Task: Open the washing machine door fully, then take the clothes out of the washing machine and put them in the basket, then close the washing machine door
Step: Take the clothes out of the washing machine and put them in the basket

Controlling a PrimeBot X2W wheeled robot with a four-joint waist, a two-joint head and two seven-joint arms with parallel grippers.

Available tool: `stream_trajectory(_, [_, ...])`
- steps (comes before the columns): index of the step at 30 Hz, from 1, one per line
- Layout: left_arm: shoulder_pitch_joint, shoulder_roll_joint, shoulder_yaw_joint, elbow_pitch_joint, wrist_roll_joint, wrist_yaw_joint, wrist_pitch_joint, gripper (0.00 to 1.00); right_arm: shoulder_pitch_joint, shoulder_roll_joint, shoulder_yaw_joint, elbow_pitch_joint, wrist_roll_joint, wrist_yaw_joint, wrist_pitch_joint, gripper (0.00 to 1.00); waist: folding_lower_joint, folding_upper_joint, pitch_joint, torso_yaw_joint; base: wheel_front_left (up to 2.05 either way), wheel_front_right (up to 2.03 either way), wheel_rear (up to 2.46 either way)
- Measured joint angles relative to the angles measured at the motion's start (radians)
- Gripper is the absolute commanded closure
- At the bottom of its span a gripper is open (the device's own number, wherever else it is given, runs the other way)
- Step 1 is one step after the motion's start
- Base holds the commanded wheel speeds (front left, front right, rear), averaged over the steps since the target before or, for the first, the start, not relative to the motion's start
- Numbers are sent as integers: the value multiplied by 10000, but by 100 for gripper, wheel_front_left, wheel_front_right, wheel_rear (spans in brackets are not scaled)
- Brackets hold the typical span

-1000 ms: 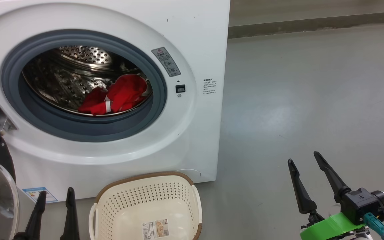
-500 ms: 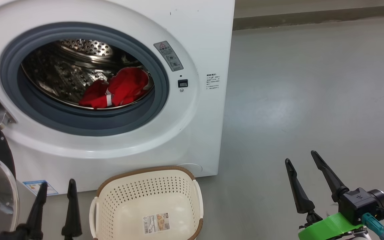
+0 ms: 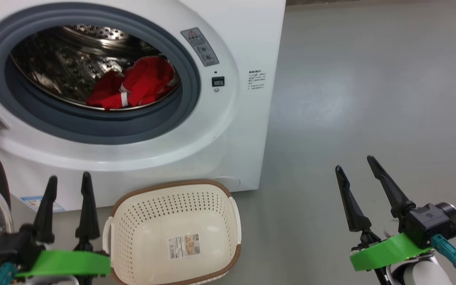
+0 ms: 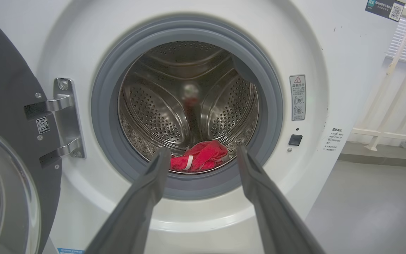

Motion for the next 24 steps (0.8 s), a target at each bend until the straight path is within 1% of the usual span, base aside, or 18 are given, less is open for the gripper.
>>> stream_trajectory(3, [-565, -25, -109, 234, -13, 79, 0, 0, -193, -2, 48, -33, 0, 0, 0, 0, 0, 0, 224, 5, 0, 0, 0])
stream_trajectory(10, [-2367, -73, -56, 855, -92, 86, -2, 0, -822, -6, 272, -165, 4, 0, -2, 0, 0, 0, 974, 26, 0, 0, 0])
stream_trajectory(12, [-2600, -73, -48, 934, -90, 86, -2, 0, -905, -8, 280, -176, 12, 0, -2, 0, 0, 0, 1100, 25, 0, 0, 0])
stream_trajectory(20, [-4690, -71, -142, 1983, 92, 56, -44, 0, -1628, -40, 290, -357, 35, 0, -2, 0, 0, 0, 2271, 4, 0, 0, 0])
stream_trajectory(24, [-6160, -42, 27, 2920, -19, -35, -71, 0, -2124, -65, 351, -391, 267, 0, -2, 0, 0, 0, 3021, -25, 0, 0, 0])
